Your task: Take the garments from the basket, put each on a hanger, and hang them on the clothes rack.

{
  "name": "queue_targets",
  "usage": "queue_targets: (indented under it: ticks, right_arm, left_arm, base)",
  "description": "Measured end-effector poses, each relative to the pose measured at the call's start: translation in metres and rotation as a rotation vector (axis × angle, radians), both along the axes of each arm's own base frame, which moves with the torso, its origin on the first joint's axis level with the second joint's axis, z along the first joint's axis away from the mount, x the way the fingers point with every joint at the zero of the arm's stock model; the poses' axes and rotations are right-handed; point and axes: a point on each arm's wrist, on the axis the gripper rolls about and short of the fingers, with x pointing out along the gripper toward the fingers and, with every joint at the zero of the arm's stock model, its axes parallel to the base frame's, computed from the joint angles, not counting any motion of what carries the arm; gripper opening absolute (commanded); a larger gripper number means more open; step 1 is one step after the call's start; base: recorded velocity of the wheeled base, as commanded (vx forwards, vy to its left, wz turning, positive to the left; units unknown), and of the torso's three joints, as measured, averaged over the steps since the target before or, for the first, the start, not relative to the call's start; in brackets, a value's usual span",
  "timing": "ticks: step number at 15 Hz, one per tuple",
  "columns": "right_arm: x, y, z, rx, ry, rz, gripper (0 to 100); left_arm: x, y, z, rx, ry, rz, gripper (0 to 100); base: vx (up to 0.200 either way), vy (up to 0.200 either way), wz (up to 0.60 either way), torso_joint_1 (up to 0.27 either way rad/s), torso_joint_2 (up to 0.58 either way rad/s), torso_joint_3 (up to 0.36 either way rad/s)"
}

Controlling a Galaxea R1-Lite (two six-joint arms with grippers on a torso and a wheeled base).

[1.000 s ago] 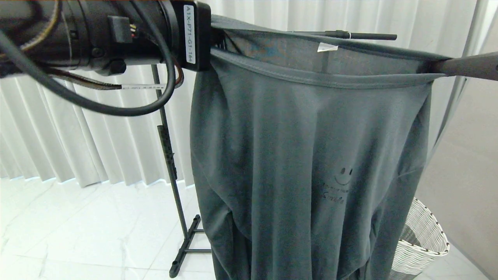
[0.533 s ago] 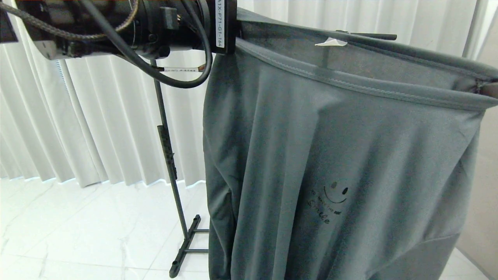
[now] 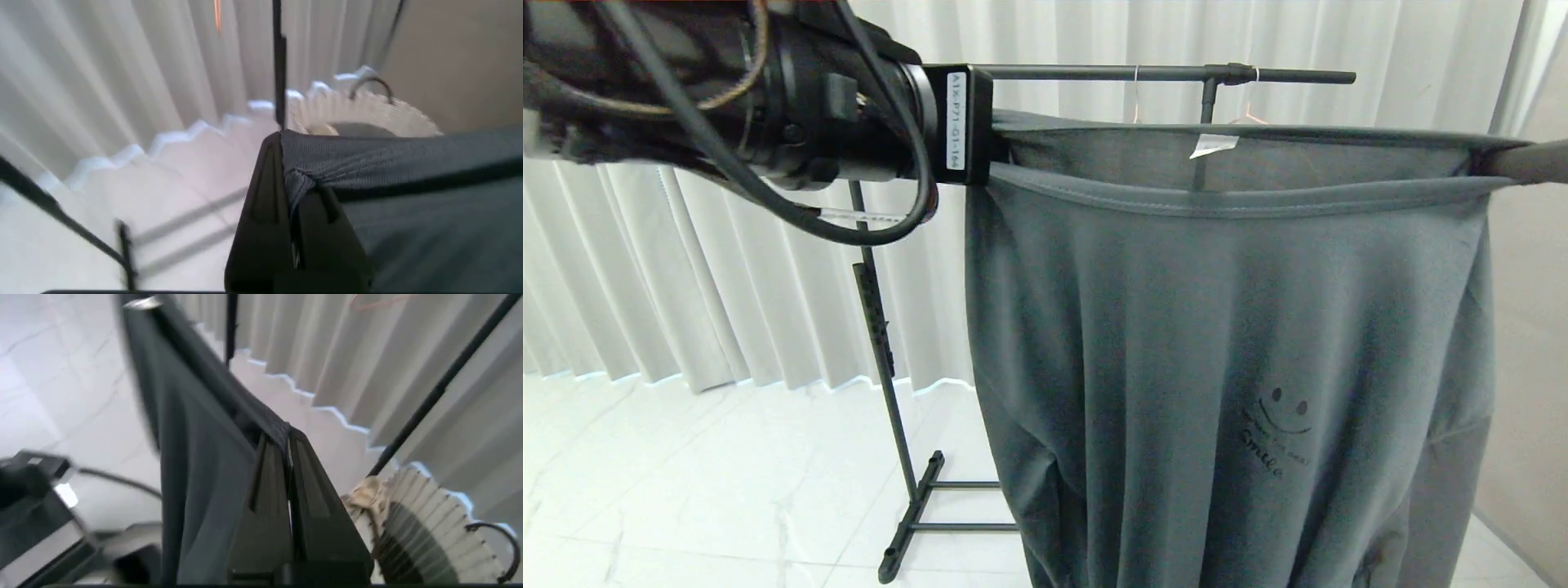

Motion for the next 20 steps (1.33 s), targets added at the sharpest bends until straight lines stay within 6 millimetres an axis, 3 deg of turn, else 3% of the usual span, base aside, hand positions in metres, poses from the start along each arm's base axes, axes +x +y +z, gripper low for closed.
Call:
queue_targets:
  ticks: [4, 7, 11, 16, 20]
  right_arm:
    - [0.034, 0.028, 0.014, 0.133, -0.123, 0.042, 0]
    - [0.043, 0.052, 0.015, 0.165, -0.098, 0.118, 0]
    - [0.049, 0.067, 0.011, 0.161, -0.085, 0.155, 0]
    - [0.054, 0.058, 0.01, 0.144, -0.077, 0.081, 0]
    - [0.049, 0.03, 0.025, 0.124, -0.058, -0.022, 0]
  left_arm:
    - [-0.037, 0.019, 0.001, -0.036, 0.189, -0.085, 0]
    - [-0.076, 0.031, 0.01, -0.106, 0.297, -0.254, 0]
    - [-0.112, 0.028, 0.019, -0.189, 0.35, -0.388, 0]
    - [-0.117, 0.034, 0.022, -0.145, 0.281, -0.412, 0]
    - [-0.092, 0.042, 0.037, -0.069, 0.093, -0.306, 0]
  base:
    - [0.0, 0.0, 0.0, 0.0, 0.0, 0.0]
    - [0.0, 0.0, 0.0, 0.0, 0.0, 0.0]
    - [0.0, 0.0, 0.0, 0.0, 0.0, 0.0]
    - [0.0, 0.0, 0.0, 0.0, 0.0, 0.0]
    - [0.0, 0.0, 0.0, 0.0, 0.0, 0.0]
